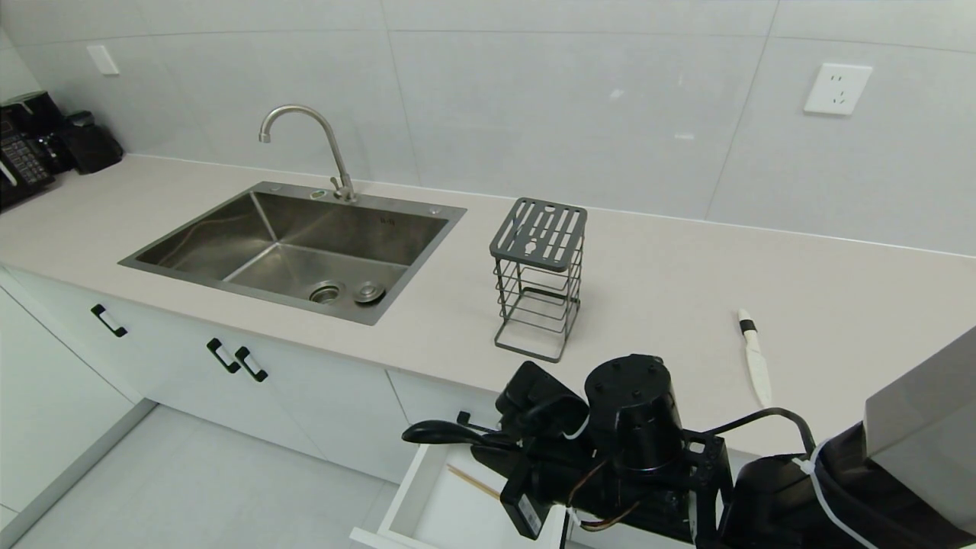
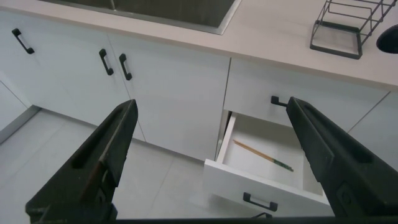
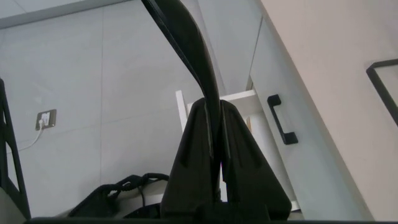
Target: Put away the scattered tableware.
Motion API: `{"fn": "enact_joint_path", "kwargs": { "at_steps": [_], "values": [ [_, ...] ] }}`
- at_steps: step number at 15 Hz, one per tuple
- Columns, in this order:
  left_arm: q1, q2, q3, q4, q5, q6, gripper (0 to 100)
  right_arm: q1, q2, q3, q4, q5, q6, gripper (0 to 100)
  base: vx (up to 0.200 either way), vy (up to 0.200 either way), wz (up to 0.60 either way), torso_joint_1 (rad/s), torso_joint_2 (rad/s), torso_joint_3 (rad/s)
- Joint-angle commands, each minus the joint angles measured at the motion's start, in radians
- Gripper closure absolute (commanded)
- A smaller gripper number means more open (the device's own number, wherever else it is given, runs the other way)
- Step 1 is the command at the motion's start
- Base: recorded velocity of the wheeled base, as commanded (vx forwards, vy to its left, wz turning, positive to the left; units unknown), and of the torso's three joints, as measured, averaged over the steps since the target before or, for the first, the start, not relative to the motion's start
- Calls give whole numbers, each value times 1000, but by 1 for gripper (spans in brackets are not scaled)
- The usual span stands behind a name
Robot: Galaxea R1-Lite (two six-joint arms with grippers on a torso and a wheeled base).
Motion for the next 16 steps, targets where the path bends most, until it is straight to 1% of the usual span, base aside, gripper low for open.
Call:
{"fn": "enact_joint_path", "kwargs": {
  "at_steps": [1, 7, 16],
  "values": [
    [0, 2, 0, 0, 1, 0, 0, 3, 6, 0, 0, 0, 1, 100, 0, 0, 0, 0, 0, 0],
    [0, 2, 0, 0, 1, 0, 0, 13, 6, -2, 0, -1, 5, 100, 0, 0, 0, -8, 9, 8],
    [0, 2, 0, 0, 1, 0, 0, 15, 6, -2, 0, -4, 13, 100, 0, 0, 0, -183, 364, 174]
  ]
}}
